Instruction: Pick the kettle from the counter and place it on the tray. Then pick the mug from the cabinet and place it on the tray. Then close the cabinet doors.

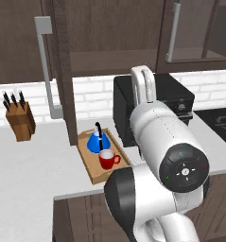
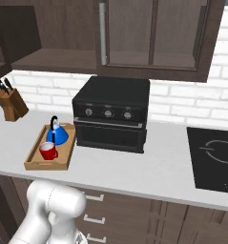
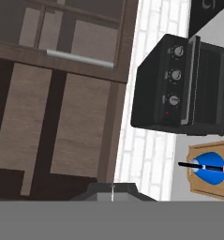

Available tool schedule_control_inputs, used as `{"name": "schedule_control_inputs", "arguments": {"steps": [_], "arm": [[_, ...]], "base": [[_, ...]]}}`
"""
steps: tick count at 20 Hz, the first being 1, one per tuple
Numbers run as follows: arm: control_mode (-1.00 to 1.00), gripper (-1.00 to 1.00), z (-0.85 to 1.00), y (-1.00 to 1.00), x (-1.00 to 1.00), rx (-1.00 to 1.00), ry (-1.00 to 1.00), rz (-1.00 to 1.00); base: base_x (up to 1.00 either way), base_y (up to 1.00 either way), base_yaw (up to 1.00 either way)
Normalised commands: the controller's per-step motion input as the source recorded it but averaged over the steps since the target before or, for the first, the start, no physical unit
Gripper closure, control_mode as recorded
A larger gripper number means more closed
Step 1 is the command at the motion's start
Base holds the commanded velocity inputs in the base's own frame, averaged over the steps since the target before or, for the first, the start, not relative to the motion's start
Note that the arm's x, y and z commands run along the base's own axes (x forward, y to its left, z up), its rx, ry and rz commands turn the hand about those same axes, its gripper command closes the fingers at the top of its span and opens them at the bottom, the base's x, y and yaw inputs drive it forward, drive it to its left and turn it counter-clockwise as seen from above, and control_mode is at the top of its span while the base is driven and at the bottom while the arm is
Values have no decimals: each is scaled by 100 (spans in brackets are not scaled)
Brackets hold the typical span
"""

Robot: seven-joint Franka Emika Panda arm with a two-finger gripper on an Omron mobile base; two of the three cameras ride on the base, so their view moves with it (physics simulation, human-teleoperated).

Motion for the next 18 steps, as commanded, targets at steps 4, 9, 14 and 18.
{"name": "schedule_control_inputs", "arguments": {"steps": [4,9,14,18], "arm": [[-100,100,0,53,-14,0,-2,0],[-100,100,-2,34,-5,0,-4,0],[-100,100,-15,35,-5,0,-7,0],[-100,100,-11,36,-19,0,-7,0]], "base": [[0,0,0],[0,0,0],[0,0,0],[0,0,0]]}}
